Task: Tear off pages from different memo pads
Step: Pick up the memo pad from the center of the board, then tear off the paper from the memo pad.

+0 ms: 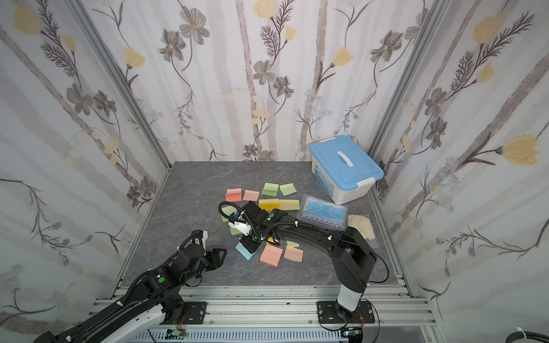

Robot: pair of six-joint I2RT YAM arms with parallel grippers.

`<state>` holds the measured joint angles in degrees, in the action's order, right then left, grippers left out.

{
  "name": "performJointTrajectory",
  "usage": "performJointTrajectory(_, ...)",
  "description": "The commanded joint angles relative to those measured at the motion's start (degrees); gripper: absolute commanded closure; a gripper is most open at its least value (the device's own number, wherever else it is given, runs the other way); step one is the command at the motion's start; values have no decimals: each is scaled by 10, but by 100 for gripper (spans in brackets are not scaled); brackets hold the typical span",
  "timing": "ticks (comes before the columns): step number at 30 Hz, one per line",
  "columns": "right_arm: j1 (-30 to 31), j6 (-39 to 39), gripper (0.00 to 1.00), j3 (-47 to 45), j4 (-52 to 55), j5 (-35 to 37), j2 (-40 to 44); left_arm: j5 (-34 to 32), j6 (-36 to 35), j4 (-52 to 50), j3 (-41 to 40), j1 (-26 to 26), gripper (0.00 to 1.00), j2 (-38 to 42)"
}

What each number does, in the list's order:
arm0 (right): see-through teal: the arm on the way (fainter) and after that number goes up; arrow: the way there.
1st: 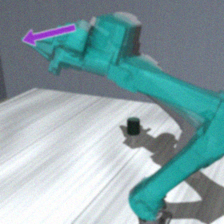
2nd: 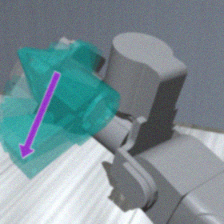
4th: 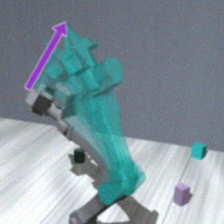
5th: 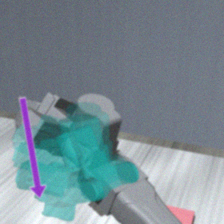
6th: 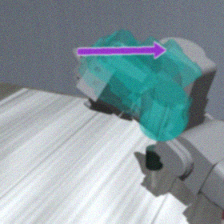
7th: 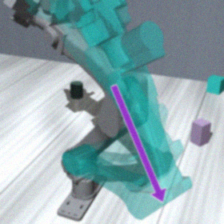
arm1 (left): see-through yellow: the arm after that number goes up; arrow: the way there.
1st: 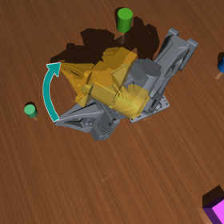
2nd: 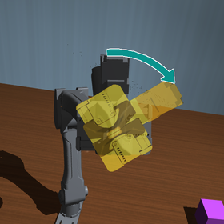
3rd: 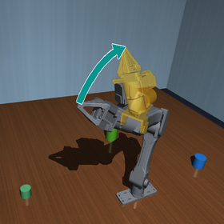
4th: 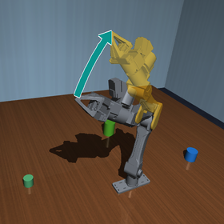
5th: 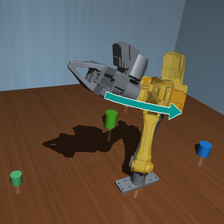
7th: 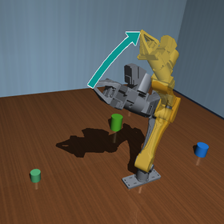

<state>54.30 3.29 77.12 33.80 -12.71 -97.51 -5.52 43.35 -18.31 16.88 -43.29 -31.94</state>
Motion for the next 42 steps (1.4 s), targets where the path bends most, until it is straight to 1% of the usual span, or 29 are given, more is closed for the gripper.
performJointTrajectory(1,-3,162,100,0,12,-37,35,53,-42,60,-2,0,35,17)
performJointTrajectory(6,-6,267,100,-15,12,-86,98,112,-73,112,-7,-1,26,44)
performJointTrajectory(13,-10,365,100,-57,13,-122,182,198,-107,178,-24,-2,19,88)
performJointTrajectory(15,-11,384,100,-65,12,-131,200,239,-117,200,-26,-4,18,91)
performJointTrajectory(17,-11,398,100,-70,13,-146,216,264,-129,213,-23,-7,17,90)
performJointTrajectory(21,-12,422,100,-83,12,-180,243,285,-140,242,-27,-20,17,87)
performJointTrajectory(25,-11,419,100,-82,12,-186,245,284,-152,256,-26,-36,19,77)
performJointTrajectory(27,-12,419,100,-82,12,-188,243,281,-156,262,-24,-42,25,72)
performJointTrajectory(29,-14,417,100,-82,11,-187,241,270,-160,261,-21,-48,37,66)
performJointTrajectory(32,-13,401,100,-77,4,-169,240,241,-165,246,-18,-52,67,59)
performJointTrajectory(34,-35,373,100,-75,-13,-137,245,196,-165,216,-11,-52,93,56)
performJointTrajectory(35,-39,360,100,-77,-25,-124,249,170,-163,199,-9,-52,100,54)
performJointTrajectory(38,-46,323,100,-95,-87,-51,272,97,-153,153,1,-51,100,50)
performJointTrajectory(42,-46,301,100,-146,-201,73,308,38,-137,113,10,-50,100,39)
